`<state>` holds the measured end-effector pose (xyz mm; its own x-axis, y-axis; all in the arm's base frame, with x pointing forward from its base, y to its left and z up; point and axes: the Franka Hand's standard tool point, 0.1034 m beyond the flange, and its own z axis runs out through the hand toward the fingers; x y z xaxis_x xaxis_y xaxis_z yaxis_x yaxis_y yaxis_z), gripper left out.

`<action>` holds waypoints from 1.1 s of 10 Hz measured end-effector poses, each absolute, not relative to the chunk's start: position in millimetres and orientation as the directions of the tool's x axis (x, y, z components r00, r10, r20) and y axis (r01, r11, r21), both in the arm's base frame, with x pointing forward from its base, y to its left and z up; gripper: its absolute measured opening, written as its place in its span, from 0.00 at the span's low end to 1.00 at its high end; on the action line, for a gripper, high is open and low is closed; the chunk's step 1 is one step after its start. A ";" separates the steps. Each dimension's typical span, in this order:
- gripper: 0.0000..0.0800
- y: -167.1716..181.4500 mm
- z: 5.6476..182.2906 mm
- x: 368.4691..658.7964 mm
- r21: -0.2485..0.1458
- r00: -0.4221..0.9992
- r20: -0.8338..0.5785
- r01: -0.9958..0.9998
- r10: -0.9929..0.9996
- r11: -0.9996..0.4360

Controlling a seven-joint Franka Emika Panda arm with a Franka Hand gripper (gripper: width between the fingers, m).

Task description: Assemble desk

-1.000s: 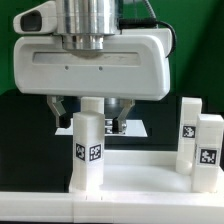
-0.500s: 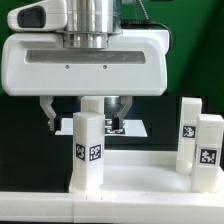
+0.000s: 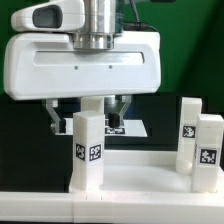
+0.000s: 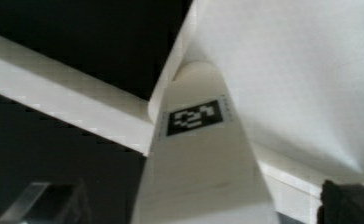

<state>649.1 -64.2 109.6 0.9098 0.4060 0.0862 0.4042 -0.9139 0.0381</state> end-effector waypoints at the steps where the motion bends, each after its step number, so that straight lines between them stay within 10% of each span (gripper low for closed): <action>1: 0.66 -64.5 109.6 649.0 0.040 0.901 0.085 0.423 0.425 -0.905; 2: 0.66 -64.8 109.3 648.9 0.042 0.895 0.084 0.436 0.438 -0.899; 4: 0.36 -64.6 108.6 648.6 0.037 0.910 0.085 0.404 0.406 -0.914; 11: 0.36 -71.8 108.3 649.0 -0.042 0.991 0.043 -0.124 -0.125 -0.991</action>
Offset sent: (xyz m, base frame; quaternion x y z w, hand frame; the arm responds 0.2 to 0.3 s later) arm 0.0000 0.0000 0.0000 0.0000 0.0000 0.0650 0.9979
